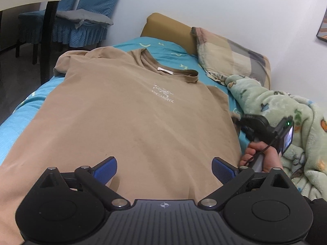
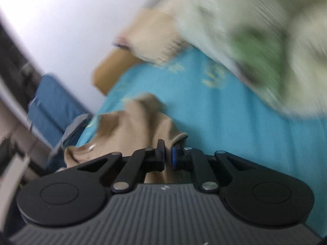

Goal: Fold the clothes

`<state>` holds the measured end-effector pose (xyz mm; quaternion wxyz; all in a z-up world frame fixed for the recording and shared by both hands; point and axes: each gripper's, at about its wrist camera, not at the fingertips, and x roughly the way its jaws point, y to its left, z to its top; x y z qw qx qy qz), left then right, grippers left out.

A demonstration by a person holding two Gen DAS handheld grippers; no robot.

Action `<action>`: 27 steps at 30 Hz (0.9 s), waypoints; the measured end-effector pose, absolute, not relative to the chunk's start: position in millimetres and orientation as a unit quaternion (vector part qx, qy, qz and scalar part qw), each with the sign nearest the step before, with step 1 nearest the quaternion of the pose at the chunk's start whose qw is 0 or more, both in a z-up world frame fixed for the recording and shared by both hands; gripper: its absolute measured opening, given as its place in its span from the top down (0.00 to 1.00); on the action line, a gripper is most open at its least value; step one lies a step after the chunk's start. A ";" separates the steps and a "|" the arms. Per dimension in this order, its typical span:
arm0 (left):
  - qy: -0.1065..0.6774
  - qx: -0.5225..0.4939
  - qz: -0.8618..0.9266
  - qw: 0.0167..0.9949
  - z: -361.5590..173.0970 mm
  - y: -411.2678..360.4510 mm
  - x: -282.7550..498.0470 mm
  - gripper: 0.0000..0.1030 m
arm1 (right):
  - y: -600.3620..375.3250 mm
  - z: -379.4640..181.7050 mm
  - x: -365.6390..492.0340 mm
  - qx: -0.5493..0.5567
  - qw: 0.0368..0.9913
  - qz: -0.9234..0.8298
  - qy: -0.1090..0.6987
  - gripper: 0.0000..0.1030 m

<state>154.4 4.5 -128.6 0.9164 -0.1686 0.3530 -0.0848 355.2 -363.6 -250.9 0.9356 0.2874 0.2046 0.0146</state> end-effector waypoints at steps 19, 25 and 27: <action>0.278 -0.151 -0.077 0.945 -106.7 5.4 132.8 0.10 | -269.7 -214.0 353.0 0.273 0.893 0.284 0.218 0.34; 0.291 -0.158 -0.079 0.940 -112.5 5.5 136.3 0.09 | -306.7 -227.6 368.4 0.419 0.859 0.217 0.197 0.40; 0.298 -0.159 -0.079 0.938 -116.1 4.3 138.7 0.09 | -305.7 -234.8 372.9 0.406 0.863 0.210 0.215 0.53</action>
